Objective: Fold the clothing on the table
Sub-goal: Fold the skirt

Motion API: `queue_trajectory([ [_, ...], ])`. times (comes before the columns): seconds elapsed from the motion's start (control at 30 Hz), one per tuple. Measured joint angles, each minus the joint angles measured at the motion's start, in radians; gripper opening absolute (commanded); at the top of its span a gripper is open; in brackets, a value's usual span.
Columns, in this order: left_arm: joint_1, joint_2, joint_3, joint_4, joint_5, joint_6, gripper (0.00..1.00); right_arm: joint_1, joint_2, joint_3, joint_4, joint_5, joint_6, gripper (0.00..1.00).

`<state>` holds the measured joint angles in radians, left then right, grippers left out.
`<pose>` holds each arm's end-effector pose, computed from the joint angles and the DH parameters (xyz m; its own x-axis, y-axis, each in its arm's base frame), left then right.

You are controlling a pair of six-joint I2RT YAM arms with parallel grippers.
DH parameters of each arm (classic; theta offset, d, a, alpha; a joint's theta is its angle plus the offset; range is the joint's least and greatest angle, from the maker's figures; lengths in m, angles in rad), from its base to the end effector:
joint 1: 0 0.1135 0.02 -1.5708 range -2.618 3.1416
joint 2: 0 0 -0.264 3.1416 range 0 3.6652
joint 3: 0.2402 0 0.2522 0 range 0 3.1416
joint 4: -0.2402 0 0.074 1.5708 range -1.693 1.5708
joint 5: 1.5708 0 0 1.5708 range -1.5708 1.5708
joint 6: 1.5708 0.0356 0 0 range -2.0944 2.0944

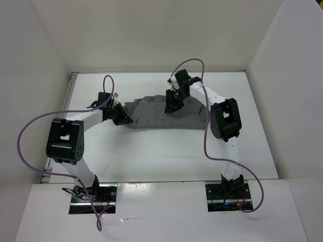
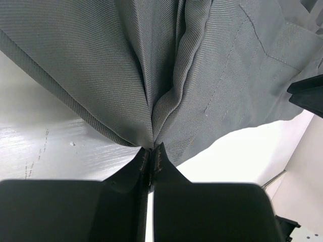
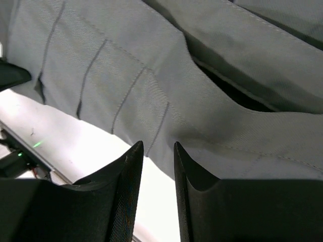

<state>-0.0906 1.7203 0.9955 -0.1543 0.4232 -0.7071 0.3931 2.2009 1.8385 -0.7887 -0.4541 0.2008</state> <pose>0.3476 -0.0463 0.1751 -0.8062 -0.5215 -0.2794 -0.2372 0.7176 -0.6548 0.4273 0.1941 0.1993 -0.9282 -0.1909 -0.3194 -0.3308 0.8161 0.4738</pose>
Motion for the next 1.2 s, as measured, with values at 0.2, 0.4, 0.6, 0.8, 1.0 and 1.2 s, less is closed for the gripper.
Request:
queue_trajectory([
  [0.2, 0.000, 0.000, 0.000, -0.005, -0.001, 0.001, 0.00, 0.000, 0.001, 0.000, 0.024, -0.053, 0.007, 0.36],
  [0.4, 0.000, -0.002, 0.000, -0.021, -0.005, 0.005, 0.00, 0.000, 0.046, 0.000, 0.079, -0.139, 0.021, 0.18],
  [0.6, 0.005, -0.026, 0.000, -0.042, -0.007, 0.024, 0.00, -0.020, 0.095, -0.048, 0.151, -0.229, 0.058, 0.00],
  [0.8, 0.018, -0.104, 0.022, -0.100, -0.023, 0.039, 0.00, -0.061, 0.103, -0.109, 0.183, -0.259, 0.090, 0.00],
  [1.0, 0.024, -0.222, 0.135, -0.169, -0.048, 0.056, 0.00, -0.075, 0.114, -0.128, 0.220, -0.263, 0.125, 0.00],
  [1.2, 0.023, -0.232, 0.189, -0.146, -0.005, 0.053, 0.00, -0.016, 0.166, -0.082, 0.251, -0.305, 0.171, 0.00],
])
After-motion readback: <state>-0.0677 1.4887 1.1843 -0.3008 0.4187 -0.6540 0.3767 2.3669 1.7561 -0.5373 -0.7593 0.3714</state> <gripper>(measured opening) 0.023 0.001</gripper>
